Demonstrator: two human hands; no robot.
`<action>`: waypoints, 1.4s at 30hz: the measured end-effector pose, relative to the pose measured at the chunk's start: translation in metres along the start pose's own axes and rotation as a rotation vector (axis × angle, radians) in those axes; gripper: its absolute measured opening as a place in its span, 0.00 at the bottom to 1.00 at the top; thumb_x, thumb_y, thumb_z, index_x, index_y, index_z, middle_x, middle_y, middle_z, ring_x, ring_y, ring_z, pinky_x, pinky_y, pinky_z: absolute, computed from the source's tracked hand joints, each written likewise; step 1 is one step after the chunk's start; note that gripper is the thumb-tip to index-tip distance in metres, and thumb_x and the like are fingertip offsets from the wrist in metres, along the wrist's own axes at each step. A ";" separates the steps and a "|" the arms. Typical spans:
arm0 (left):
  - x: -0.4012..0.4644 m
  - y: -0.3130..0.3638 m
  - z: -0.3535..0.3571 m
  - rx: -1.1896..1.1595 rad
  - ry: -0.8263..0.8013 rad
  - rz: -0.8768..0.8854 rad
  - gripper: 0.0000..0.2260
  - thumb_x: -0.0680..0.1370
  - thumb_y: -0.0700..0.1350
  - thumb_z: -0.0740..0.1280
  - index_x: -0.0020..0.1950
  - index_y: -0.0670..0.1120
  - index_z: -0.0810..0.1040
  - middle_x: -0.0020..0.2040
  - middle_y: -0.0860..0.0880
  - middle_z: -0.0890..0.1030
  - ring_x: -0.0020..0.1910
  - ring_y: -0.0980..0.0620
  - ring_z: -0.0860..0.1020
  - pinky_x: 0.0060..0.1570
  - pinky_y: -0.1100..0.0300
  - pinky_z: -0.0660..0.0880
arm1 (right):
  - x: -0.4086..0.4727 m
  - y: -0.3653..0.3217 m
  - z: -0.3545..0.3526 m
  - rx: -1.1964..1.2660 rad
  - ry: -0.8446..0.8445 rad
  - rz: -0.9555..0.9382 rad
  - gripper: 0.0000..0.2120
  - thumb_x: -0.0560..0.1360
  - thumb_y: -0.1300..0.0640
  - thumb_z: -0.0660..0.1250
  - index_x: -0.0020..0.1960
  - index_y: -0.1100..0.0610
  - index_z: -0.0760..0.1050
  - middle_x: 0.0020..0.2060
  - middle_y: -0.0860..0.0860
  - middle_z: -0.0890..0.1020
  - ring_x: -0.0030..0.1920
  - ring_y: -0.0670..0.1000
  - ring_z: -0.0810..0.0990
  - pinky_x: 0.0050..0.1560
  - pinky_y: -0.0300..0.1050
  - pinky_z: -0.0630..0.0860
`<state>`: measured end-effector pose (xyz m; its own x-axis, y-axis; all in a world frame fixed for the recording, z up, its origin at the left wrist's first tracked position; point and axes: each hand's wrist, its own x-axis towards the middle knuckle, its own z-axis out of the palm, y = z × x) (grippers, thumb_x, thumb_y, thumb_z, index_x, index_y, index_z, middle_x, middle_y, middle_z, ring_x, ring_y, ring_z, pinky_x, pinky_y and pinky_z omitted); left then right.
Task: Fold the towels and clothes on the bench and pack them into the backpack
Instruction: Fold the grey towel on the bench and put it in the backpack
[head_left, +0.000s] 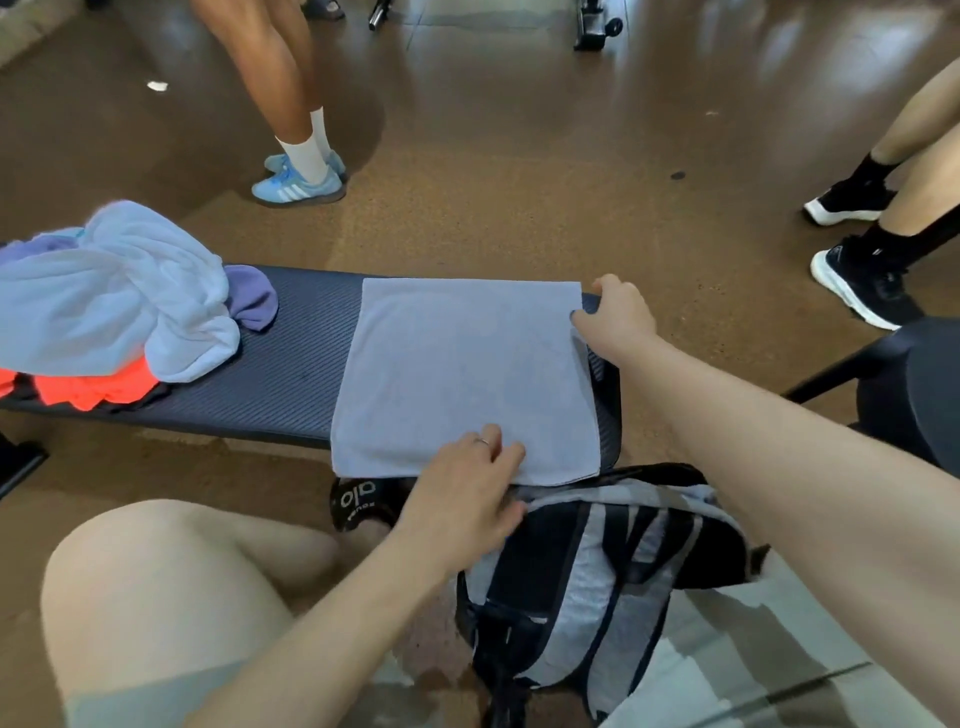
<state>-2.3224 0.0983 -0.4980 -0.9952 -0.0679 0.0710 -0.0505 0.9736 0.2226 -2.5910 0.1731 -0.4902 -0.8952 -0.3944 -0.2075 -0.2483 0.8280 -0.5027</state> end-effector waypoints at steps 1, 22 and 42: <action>0.007 0.011 0.011 0.023 -0.014 0.052 0.19 0.71 0.54 0.73 0.49 0.48 0.67 0.44 0.47 0.71 0.38 0.44 0.74 0.33 0.55 0.62 | 0.009 -0.004 0.004 -0.035 0.029 -0.018 0.18 0.79 0.51 0.65 0.66 0.57 0.70 0.64 0.57 0.73 0.63 0.61 0.73 0.57 0.54 0.73; 0.065 0.083 0.038 0.359 -0.144 0.155 0.07 0.69 0.40 0.61 0.42 0.51 0.75 0.37 0.52 0.75 0.31 0.54 0.72 0.28 0.58 0.56 | 0.066 0.029 -0.009 0.170 0.139 0.076 0.07 0.81 0.56 0.60 0.47 0.57 0.72 0.44 0.54 0.77 0.42 0.55 0.74 0.33 0.45 0.65; 0.015 -0.035 -0.032 -0.129 -0.098 -0.639 0.15 0.83 0.56 0.59 0.60 0.45 0.67 0.60 0.42 0.77 0.57 0.38 0.78 0.54 0.47 0.73 | -0.005 0.043 -0.021 -0.244 0.065 0.016 0.23 0.79 0.56 0.62 0.72 0.59 0.64 0.65 0.62 0.70 0.65 0.65 0.71 0.61 0.58 0.72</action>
<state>-2.3331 0.0561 -0.4733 -0.7760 -0.5978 -0.2010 -0.6294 0.7139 0.3068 -2.6054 0.2194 -0.4929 -0.9199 -0.3602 -0.1551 -0.3085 0.9088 -0.2811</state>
